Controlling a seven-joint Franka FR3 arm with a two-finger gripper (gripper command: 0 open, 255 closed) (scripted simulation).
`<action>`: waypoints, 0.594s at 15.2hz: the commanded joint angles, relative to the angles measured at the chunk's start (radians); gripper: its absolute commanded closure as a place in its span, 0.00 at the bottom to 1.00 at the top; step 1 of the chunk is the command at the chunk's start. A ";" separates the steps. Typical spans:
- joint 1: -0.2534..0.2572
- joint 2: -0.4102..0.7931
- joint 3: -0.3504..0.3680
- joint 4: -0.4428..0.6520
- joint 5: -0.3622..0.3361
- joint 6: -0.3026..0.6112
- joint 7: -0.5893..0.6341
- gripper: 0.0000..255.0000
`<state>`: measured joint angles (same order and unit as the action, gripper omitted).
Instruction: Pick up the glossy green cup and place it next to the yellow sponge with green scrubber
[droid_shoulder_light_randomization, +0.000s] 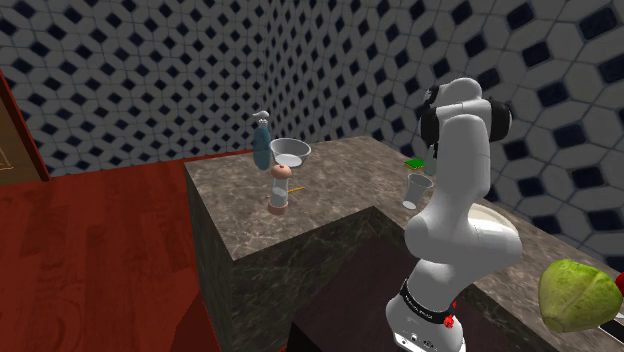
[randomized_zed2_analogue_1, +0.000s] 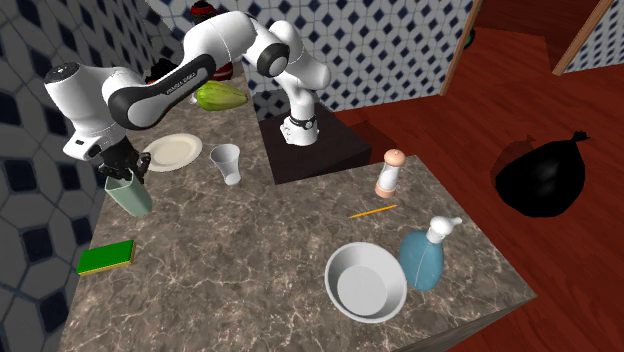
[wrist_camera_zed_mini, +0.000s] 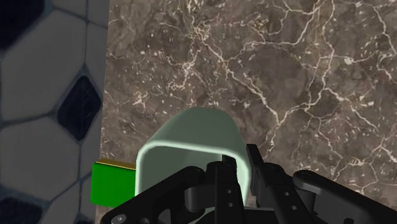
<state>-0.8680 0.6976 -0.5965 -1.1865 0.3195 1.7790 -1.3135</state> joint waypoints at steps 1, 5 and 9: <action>-0.001 0.007 0.002 -0.012 0.004 0.019 -0.003 1.00; 0.006 0.016 0.006 -0.054 0.010 0.067 -0.007 1.00; 0.007 0.018 0.007 -0.060 0.011 0.075 -0.008 1.00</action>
<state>-0.8617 0.7162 -0.5894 -1.2454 0.3303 1.8525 -1.3216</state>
